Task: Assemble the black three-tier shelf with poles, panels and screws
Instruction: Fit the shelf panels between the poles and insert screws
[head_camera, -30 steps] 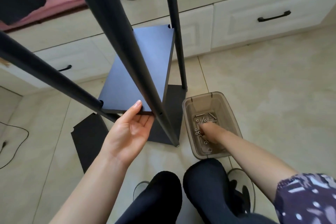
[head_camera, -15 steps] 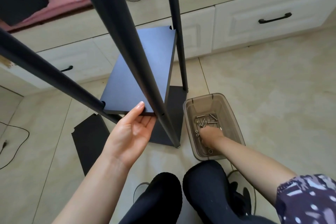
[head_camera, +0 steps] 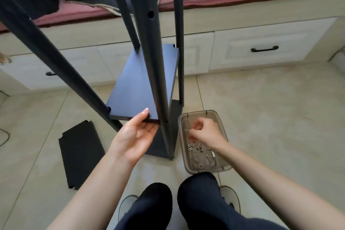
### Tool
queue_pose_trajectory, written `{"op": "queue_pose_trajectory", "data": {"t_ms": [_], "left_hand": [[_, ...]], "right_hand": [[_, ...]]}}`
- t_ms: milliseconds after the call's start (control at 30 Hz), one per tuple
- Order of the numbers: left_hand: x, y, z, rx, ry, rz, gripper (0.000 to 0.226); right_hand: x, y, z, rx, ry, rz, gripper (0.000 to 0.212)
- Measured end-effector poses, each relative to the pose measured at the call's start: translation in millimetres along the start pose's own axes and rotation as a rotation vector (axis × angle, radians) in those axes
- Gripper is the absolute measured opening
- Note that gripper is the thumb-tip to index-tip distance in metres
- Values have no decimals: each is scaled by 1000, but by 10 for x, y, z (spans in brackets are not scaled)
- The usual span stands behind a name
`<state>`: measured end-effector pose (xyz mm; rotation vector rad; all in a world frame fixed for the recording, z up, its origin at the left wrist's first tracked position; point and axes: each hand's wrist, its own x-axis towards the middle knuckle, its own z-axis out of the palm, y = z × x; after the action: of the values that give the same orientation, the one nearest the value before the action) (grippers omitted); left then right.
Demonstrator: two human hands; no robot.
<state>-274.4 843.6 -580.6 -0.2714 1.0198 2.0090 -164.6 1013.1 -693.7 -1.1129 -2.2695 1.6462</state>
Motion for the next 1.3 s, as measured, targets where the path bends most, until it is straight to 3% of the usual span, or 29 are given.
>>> {"op": "queue_pose_trajectory", "data": {"t_ms": [100,167,300,633,1033,1300], "left_hand": [[11,-51,20,-8,-21,12,30],[15,-85,12,23,-31,39,24],[1,-126,-26,85,-27,105,40],[8,-151,-163,230,-119,197,45],[56,-182,-158,191,-136,207,28],[72,-197,-177,194,-181,203,38]], "right_hand": [[-315,-432,-183,543,-55,-36,14],[-537,-633,-260,658,-98,-103,27],[-846,-791,-205,577,-116,-193,28],[-916,-837,-55,458,-76,-244,21],[-885,-772,65,494,-14,-280,17],[-779,-859,161,494,25,-293,19]]}}
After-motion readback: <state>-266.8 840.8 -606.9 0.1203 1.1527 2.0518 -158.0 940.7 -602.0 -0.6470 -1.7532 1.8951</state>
